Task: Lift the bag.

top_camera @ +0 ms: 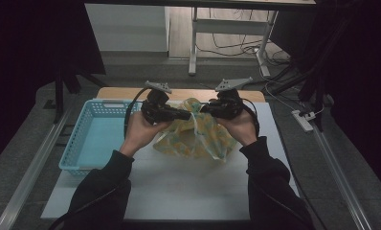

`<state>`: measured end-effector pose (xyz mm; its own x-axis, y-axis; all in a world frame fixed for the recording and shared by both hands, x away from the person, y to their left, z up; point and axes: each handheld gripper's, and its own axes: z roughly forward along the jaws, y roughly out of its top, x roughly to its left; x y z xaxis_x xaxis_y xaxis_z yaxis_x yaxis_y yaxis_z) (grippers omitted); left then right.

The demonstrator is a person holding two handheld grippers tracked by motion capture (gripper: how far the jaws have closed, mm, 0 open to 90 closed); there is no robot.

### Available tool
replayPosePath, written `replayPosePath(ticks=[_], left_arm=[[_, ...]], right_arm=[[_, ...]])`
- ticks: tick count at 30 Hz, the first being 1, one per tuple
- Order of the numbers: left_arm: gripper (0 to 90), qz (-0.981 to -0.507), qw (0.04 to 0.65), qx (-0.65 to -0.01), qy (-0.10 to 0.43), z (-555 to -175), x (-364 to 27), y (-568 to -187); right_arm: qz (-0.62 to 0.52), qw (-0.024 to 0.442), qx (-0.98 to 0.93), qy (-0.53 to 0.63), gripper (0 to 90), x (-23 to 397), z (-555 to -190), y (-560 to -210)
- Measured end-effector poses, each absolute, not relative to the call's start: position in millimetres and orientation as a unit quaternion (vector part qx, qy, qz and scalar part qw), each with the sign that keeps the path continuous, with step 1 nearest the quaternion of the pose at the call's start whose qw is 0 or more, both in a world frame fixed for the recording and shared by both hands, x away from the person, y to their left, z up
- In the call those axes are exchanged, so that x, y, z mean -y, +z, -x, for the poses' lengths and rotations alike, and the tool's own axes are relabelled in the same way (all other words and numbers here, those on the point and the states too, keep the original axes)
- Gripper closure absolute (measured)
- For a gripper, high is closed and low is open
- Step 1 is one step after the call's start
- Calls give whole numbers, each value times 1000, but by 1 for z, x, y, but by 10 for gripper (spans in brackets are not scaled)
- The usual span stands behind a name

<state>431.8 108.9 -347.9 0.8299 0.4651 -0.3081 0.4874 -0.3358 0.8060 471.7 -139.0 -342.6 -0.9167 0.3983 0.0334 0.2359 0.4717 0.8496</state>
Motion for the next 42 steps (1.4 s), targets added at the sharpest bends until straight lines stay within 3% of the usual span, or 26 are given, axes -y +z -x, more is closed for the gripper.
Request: replayPosePath(ticks=[11, 23, 37, 42], left_arm=[[900, -801, 524, -289, 7, -438, -121, -313], [900, -787, 547, -282, 38, -434, -126, -272], [900, -771, 567, -280, 73, -433, -124, -248], [900, -780, 546, -292, 91, -435, -121, -254]], right_arm=[[-175, 80, -847, 495, 896, 135, -469, -318], [-160, 113, -841, 505, 896, 132, -463, -276], [-166, 144, -832, 510, 896, 132, -466, -252], [-171, 156, -833, 502, 896, 132, -468, -253]])
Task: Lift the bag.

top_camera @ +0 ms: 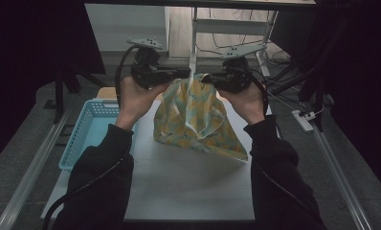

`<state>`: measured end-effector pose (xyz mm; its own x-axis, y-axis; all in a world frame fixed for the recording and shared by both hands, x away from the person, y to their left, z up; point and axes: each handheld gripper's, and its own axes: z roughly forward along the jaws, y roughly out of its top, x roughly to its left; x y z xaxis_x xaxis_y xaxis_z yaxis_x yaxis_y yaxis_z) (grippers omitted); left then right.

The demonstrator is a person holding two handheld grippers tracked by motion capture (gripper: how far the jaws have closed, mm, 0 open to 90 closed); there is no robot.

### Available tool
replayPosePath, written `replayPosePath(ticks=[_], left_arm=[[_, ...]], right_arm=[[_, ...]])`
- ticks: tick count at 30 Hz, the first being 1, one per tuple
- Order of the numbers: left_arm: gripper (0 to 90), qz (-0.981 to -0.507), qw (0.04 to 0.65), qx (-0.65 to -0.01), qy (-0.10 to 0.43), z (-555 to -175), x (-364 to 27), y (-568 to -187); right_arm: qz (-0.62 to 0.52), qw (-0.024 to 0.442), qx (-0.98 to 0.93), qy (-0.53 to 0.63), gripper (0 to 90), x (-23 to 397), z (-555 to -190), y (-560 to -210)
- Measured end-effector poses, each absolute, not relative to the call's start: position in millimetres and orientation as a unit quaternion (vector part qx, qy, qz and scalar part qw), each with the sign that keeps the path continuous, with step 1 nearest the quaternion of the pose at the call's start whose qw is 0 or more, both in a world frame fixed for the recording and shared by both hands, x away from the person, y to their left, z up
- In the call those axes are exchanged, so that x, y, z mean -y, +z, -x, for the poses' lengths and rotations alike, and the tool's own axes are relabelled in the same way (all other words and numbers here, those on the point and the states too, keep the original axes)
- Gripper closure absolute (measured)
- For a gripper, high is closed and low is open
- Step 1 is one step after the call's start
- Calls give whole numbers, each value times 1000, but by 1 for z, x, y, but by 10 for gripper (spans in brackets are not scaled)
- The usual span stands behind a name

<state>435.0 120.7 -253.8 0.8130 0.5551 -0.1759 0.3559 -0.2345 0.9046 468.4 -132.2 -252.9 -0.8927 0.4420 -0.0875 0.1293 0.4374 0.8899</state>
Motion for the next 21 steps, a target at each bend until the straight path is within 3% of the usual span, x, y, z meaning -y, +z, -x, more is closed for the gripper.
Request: replayPosePath(ticks=[11, 21], left_arm=[[892, -790, 521, -307, 96, -450, -116, -275], [890, -796, 505, -316, 110, -455, -113, -284]], right_arm=[[-197, 147, -839, 485, 889, 139, -483, -276], [-214, 135, -841, 479, 777, 141, -487, -289]])
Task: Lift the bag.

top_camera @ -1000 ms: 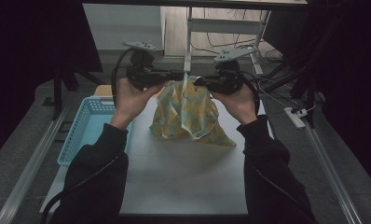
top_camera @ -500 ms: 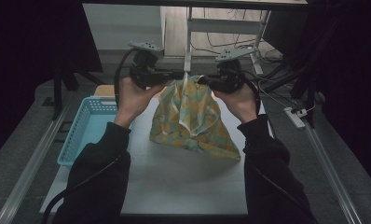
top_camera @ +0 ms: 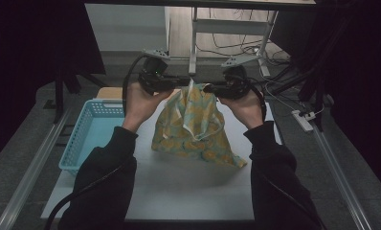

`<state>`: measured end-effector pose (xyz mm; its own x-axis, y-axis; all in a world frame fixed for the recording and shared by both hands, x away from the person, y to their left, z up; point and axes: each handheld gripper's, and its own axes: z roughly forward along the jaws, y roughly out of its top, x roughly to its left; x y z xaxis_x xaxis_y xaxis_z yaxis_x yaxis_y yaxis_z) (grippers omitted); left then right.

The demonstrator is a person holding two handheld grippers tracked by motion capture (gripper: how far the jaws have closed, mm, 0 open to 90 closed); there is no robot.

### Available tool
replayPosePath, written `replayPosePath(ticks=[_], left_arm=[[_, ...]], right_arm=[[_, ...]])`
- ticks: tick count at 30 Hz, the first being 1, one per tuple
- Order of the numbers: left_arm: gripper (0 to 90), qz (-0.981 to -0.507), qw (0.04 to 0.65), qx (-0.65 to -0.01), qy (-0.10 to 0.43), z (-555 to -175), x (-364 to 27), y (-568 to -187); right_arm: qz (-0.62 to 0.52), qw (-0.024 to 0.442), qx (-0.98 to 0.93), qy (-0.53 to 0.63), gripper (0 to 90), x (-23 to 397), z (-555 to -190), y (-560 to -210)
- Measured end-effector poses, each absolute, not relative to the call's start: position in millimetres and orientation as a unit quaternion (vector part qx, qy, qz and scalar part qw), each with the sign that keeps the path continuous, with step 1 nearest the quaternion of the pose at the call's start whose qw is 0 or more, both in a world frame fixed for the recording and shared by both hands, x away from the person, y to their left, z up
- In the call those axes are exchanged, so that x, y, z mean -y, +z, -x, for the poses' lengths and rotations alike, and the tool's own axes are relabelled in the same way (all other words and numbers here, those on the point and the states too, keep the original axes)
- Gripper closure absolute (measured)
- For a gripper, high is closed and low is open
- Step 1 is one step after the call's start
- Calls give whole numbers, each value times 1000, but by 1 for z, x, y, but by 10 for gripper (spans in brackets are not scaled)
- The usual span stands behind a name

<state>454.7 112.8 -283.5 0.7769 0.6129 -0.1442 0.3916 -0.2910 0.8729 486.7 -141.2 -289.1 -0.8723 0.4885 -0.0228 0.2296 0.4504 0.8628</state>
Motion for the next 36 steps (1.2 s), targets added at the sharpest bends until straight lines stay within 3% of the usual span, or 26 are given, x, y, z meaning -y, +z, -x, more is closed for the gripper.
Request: replayPosePath(ticks=[8, 17, 19, 26, 36], left_arm=[[890, -796, 492, -332, 118, -461, -116, -291], [872, -802, 476, -344, 111, -468, -115, -304], [791, -804, 472, -344, 108, -469, -113, -307], [516, -806, 471, -343, 104, -465, -116, -316], [240, -806, 481, -327, 110, -446, -137, -337]], right_arm=[[-213, 124, -842, 479, 655, 142, -482, -297], [-221, 117, -841, 481, 449, 149, -480, -305], [-224, 119, -837, 485, 395, 151, -479, -306], [-228, 117, -834, 489, 333, 156, -474, -314], [-234, 115, -827, 497, 254, 165, -468, -330]])
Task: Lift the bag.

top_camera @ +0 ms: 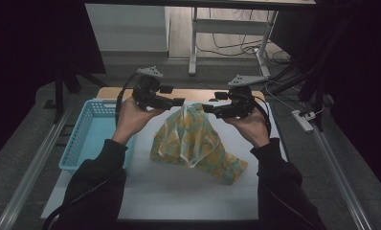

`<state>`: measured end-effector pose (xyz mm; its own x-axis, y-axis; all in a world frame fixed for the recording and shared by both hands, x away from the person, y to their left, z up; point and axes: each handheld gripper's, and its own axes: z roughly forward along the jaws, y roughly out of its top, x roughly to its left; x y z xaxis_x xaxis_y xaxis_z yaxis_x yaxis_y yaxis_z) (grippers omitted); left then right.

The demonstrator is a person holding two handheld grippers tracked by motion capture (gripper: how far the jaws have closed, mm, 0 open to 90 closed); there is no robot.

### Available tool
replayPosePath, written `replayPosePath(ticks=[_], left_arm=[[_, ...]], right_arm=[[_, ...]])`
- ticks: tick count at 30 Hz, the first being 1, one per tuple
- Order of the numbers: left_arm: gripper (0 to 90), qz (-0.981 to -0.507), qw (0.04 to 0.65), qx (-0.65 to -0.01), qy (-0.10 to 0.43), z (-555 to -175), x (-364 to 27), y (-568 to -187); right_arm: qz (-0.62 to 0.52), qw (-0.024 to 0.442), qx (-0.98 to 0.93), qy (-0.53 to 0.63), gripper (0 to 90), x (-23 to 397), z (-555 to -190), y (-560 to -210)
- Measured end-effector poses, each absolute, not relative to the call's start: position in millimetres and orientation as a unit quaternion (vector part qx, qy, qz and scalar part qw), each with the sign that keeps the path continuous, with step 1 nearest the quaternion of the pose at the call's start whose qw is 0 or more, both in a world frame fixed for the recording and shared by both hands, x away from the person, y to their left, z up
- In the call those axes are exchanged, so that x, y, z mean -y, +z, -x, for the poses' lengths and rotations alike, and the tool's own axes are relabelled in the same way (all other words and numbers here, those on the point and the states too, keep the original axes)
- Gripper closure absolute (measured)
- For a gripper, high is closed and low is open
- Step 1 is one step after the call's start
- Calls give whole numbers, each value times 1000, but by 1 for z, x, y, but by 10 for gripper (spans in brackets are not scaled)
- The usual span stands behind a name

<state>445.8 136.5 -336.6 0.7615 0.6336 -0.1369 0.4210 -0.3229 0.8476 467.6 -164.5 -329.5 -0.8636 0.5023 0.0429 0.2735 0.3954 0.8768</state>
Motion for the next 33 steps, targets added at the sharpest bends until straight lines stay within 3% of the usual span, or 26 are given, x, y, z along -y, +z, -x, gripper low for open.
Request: replayPosePath(ticks=[11, 25, 33], left_arm=[[87, -808, 468, -341, 111, -419, -160, -355], [1, -804, 469, -352, 100, -387, -180, -383], [0, -794, 481, -359, 93, -361, -194, -403]], right_arm=[[-245, 123, -825, 495, 201, 179, -457, -341], [-264, 129, -822, 488, 80, 200, -439, -363], [-268, 133, -821, 486, 29, 211, -423, -379]])
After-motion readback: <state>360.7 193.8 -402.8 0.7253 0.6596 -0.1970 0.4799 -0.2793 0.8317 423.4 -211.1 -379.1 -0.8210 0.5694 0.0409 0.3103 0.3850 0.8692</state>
